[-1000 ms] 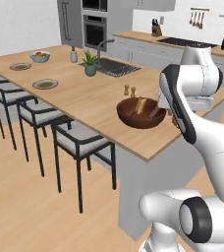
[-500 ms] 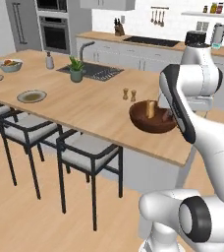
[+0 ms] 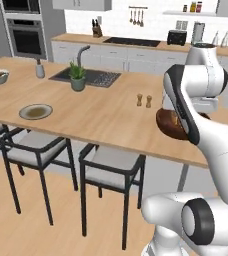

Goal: Place one bun and one sausage from the bowl on each plate.

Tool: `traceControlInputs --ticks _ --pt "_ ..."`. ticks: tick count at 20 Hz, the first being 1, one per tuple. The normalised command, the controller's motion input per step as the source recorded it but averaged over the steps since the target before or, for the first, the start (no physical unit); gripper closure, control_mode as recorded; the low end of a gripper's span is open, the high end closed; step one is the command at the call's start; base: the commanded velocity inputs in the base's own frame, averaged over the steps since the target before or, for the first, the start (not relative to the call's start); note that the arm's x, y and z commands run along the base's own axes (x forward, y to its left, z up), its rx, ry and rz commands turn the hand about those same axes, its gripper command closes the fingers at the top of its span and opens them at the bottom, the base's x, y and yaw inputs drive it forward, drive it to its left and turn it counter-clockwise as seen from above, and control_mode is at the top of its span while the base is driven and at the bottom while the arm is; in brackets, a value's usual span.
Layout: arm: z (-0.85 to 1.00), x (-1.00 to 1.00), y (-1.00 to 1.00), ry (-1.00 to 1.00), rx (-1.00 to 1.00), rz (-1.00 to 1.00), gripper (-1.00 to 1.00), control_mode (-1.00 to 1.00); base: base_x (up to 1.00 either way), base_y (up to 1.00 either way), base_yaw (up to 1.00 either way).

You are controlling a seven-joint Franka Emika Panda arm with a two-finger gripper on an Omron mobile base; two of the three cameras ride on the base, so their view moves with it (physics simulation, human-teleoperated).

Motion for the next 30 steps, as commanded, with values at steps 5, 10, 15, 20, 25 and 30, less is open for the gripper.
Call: traceControlInputs --ticks 5,10,15,20,25,30 --pt "0.0 0.0 0.0 0.0 0.0 0.0 1.0 1.0 0.02 1.0 -0.28" --pt "0.0 0.0 0.0 0.0 0.0 0.0 1.0 1.0 0.03 1.0 -0.26" --pt "0.0 0.0 0.0 0.0 0.0 0.0 1.0 1.0 0.11 1.0 -0.25" --pt "0.0 0.0 0.0 0.0 0.0 0.0 1.0 1.0 0.21 1.0 -0.24" --pt "0.0 0.0 0.0 0.0 0.0 0.0 1.0 1.0 0.22 1.0 -0.23" --pt "0.0 0.0 0.0 0.0 0.0 0.0 1.0 1.0 0.22 1.0 -0.23"
